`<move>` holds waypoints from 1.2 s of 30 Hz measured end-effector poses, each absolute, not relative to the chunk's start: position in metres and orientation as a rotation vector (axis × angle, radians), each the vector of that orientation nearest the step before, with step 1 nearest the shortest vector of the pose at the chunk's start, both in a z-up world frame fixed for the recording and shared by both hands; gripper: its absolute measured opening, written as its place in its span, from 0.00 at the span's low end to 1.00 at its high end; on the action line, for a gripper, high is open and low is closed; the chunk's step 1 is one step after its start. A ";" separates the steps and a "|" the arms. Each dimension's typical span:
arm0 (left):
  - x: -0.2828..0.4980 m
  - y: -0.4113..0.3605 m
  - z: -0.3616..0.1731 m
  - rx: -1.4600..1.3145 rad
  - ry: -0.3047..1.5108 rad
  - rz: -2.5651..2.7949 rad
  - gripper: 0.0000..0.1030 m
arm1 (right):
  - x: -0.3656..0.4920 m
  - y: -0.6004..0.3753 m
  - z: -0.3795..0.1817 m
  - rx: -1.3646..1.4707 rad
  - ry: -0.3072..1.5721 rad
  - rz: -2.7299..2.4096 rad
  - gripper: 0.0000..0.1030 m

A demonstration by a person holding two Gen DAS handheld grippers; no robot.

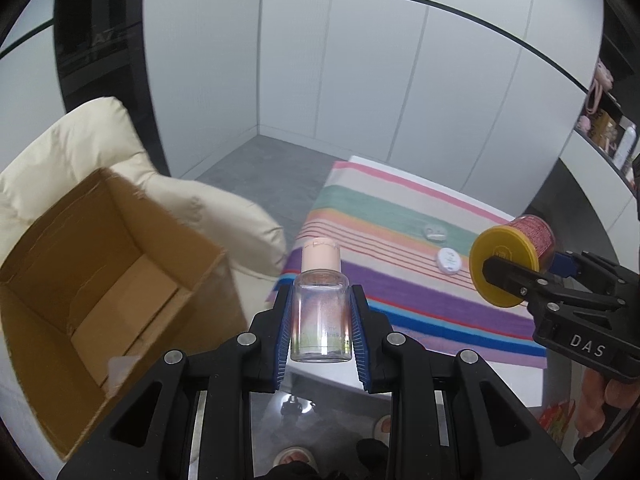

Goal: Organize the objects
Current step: 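Lift and carry the clear bottle and red-gold can over the cardboard box, then open the left tool releasing the bottle while the right tool releases the can into the box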

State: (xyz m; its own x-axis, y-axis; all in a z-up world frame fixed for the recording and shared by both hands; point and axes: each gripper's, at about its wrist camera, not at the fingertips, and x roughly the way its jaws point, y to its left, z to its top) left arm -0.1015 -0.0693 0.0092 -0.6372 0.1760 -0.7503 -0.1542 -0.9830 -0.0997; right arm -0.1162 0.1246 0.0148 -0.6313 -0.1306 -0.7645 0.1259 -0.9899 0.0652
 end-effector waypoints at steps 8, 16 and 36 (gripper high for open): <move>-0.090 -0.115 0.007 -1.261 -0.093 2.755 0.27 | -0.123 0.082 0.019 1.238 0.007 -2.664 0.63; -0.081 -0.154 0.007 -1.291 -0.139 2.817 0.27 | -0.127 0.035 0.021 1.198 0.052 -2.605 0.63; -0.052 -0.238 0.003 -1.317 -0.144 2.994 0.44 | -0.123 -0.067 0.020 1.119 0.129 -2.452 0.63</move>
